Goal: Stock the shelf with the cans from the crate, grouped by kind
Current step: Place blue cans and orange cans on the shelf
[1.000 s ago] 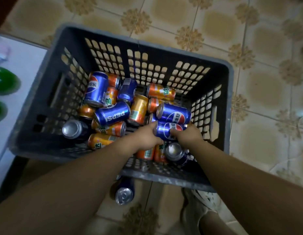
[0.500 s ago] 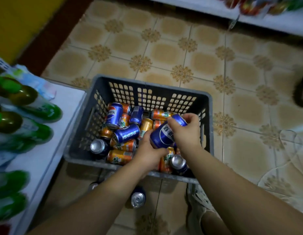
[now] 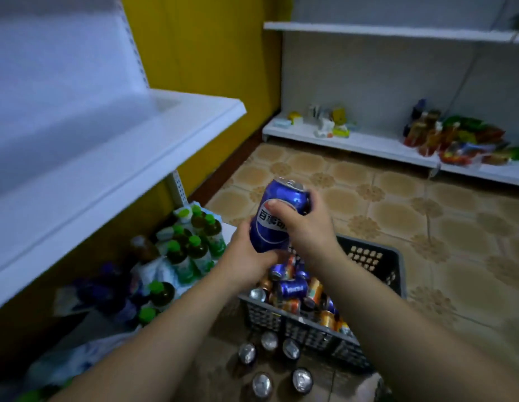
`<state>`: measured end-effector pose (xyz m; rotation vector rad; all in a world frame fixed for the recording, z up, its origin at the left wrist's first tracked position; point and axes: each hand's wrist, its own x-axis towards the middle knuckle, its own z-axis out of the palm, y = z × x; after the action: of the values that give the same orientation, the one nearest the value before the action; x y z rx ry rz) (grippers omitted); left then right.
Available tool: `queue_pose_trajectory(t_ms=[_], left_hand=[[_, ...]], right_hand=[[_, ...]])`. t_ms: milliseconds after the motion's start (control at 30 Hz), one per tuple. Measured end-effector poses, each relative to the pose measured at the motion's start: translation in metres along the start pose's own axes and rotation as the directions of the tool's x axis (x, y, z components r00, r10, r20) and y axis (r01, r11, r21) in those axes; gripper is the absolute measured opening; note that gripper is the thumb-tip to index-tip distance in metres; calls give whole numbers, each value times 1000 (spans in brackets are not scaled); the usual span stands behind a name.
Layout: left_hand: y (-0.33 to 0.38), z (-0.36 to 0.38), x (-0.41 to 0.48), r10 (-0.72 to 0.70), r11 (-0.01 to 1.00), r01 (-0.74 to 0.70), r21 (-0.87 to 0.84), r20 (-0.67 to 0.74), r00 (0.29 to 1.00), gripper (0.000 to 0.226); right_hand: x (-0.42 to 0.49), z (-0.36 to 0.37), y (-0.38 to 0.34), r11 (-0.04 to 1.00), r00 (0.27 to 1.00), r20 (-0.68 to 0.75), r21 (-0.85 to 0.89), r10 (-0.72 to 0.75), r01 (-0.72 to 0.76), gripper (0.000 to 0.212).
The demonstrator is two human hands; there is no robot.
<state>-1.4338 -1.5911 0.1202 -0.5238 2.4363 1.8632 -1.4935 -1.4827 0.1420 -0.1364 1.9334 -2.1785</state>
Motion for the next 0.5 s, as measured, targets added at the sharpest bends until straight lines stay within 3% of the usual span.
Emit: queue_pose_trajectory(t_ms=[233, 333, 500], left_hand=[[32, -124, -130, 51, 987, -20, 159, -195, 979, 76], [34, -176, -194, 78, 961, 4, 276, -284, 956, 66], [16, -252, -299, 67, 856, 213, 471, -509, 858, 80]], right_hand=[[-88, 112, -69, 980, 945, 274, -29, -181, 196, 53], [-135, 164, -90, 970, 893, 392, -12, -220, 244, 54], [-214, 248, -107, 961, 771, 588, 39, -243, 274, 53]])
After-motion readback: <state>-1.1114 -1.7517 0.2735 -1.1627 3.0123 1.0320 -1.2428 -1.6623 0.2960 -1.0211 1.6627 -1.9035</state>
